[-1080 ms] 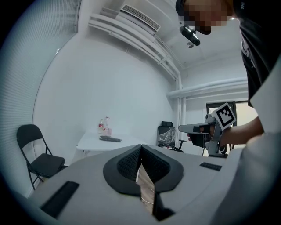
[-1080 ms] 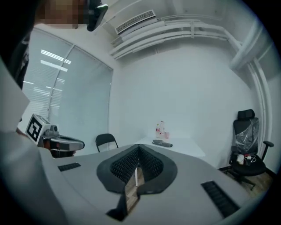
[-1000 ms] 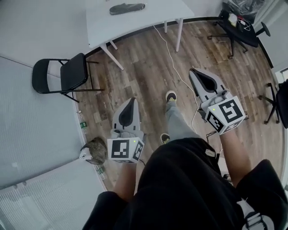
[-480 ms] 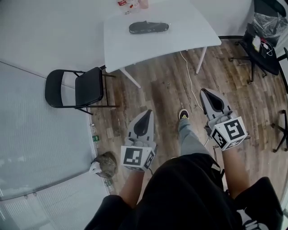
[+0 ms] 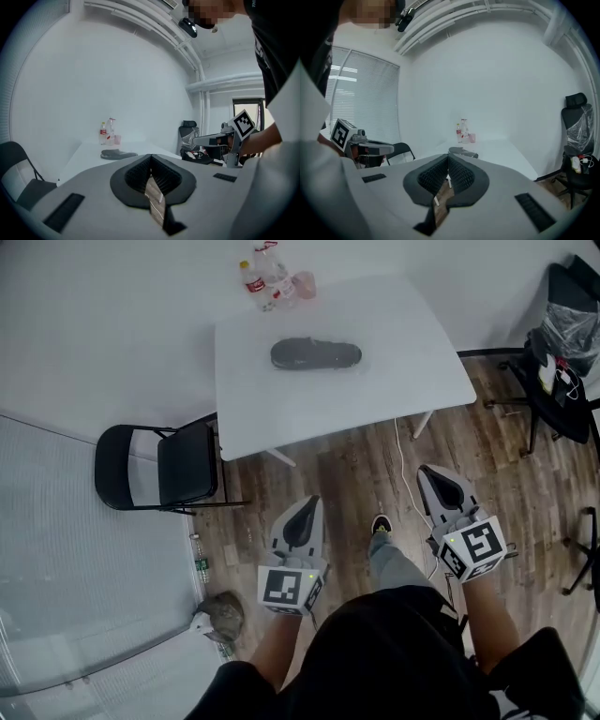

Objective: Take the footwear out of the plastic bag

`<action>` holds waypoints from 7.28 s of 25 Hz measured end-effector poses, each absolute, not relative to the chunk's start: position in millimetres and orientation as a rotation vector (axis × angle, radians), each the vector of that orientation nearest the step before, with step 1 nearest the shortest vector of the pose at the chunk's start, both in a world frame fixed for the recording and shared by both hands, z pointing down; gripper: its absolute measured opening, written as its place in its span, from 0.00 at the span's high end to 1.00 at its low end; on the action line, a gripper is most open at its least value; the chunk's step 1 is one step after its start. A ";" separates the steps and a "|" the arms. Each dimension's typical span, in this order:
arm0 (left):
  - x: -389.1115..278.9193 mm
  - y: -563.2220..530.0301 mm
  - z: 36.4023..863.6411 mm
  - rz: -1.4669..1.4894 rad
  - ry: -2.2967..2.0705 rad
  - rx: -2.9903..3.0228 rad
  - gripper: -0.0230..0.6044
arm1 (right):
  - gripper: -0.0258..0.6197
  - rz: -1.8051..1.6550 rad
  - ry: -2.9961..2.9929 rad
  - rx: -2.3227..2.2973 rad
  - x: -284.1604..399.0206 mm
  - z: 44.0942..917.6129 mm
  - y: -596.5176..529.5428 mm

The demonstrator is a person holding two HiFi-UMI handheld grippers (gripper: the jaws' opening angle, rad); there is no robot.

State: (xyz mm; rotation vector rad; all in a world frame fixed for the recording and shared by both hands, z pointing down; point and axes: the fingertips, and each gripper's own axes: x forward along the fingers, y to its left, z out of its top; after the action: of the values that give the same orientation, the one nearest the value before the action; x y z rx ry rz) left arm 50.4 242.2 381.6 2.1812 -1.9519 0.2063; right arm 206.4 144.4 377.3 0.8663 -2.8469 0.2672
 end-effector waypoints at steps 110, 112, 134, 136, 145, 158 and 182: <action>-178.7 -84.3 426.9 0.829 -0.355 2.744 0.31 | 0.85 -0.836 -2.346 -0.355 -38.7 331.2 -115.9; -178.2 -78.1 427.4 0.812 -0.326 2.739 0.31 | 0.67 -0.851 -2.287 -0.381 -37.2 336.9 -114.0; -163.6 -68.5 420.3 0.684 -0.150 2.718 0.32 | 0.82 -1.060 -2.168 -0.374 -69.1 359.1 -100.7; -164.9 -73.6 424.9 0.729 -0.213 2.761 0.32 | 0.83 -0.967 -2.203 -0.350 -69.0 359.0 -103.0; -195.6 -110.6 434.3 1.158 -0.634 2.900 0.31 | 0.84 -0.469 -2.411 -0.169 -68.5 351.9 -132.5; -190.7 -123.0 450.7 1.666 -0.633 2.898 0.31 | 0.85 -0.154 -2.538 -0.182 -75.6 354.4 -125.5; -172.5 -101.8 468.4 1.519 -0.580 2.849 0.72 | 0.84 -0.298 -2.430 -0.176 -87.3 381.9 -116.5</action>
State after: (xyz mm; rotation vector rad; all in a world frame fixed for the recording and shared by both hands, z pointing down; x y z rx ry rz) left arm -172.5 -101.8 468.4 2.8488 -0.5804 1.5192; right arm -87.3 -116.5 381.9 -0.1758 -2.4298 -0.2979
